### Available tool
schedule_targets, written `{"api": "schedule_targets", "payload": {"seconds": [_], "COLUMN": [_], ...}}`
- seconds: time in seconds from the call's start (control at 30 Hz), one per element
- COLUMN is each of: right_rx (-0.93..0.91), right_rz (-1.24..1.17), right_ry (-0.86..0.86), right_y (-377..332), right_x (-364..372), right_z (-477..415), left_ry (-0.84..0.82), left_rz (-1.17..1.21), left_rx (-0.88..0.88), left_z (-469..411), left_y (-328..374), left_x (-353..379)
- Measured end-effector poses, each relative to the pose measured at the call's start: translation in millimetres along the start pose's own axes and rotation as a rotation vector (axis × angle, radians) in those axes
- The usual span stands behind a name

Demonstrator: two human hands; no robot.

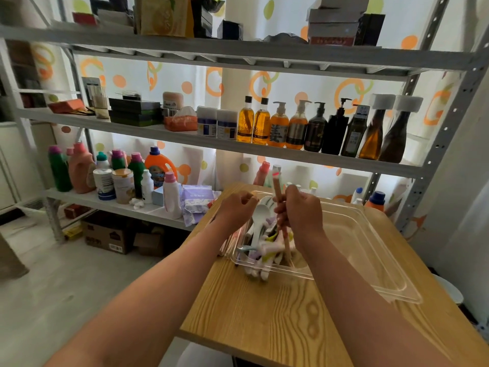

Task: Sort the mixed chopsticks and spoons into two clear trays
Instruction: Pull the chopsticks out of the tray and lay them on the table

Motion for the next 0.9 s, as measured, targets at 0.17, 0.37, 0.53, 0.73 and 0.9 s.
{"api": "schedule_targets", "payload": {"seconds": [0.17,0.37,0.53,0.73,0.9], "right_rx": [-0.227,-0.425,-0.400,-0.332,-0.250], "right_rz": [0.084,0.312,0.347,0.388,0.494], "right_ry": [0.046,-0.109,-0.229,-0.235,-0.120], "right_y": [-18,-12,9,18,29], "right_x": [12,28,29,22,6], "right_z": [-4,-3,-7,-14,-23], "left_ry": [-0.064,-0.233,-0.287,-0.100,-0.032], "left_rz": [0.177,0.443,0.675,0.574,0.158], "left_rx": [0.084,-0.046,-0.018,-0.204,-0.251], "left_z": [1,6,6,-10,-18], "left_y": [8,23,7,-18,-37], "left_x": [-4,-15,-23,-24,-27]}}
Point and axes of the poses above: each hand's wrist, its own z-axis away from the middle knuckle, its own x-axis out of the palm, y = z × x, the point moved 1 cm from there along -z, towards the middle knuckle, and after that the axes turned 13 degrees about -y, right-handed, at the moved point
